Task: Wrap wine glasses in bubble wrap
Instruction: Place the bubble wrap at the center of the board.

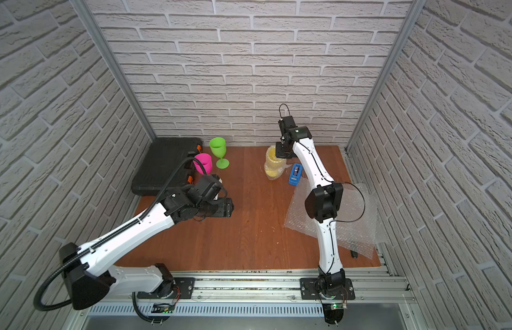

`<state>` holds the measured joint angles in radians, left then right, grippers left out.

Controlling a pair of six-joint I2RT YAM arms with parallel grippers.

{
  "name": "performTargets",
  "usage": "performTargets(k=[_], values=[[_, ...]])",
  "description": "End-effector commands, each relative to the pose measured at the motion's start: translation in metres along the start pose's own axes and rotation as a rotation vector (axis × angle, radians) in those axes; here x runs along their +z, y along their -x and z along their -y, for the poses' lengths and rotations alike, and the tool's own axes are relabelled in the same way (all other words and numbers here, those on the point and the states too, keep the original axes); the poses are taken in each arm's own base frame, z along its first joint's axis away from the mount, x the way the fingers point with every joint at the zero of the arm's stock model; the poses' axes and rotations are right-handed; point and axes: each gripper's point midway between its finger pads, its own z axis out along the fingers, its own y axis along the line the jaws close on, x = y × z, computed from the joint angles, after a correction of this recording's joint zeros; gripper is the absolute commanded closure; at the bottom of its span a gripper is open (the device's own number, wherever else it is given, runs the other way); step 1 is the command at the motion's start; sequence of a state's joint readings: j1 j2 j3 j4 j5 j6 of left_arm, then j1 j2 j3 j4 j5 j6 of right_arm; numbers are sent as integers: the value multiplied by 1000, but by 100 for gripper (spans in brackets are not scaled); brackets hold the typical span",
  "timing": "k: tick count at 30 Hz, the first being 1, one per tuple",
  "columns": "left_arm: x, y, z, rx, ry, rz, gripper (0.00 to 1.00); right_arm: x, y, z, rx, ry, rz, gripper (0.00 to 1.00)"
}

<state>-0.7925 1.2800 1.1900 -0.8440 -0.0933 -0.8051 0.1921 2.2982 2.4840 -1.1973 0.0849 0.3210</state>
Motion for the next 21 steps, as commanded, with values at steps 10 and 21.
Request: performTargets(k=[10, 21], values=[[33, -4, 6, -35, -5, -108, 16, 60, 28, 11, 39, 31, 50, 98], [33, 0, 2, -53, 14, -104, 16, 35, 86, -3, 100, 127, 282, 59]])
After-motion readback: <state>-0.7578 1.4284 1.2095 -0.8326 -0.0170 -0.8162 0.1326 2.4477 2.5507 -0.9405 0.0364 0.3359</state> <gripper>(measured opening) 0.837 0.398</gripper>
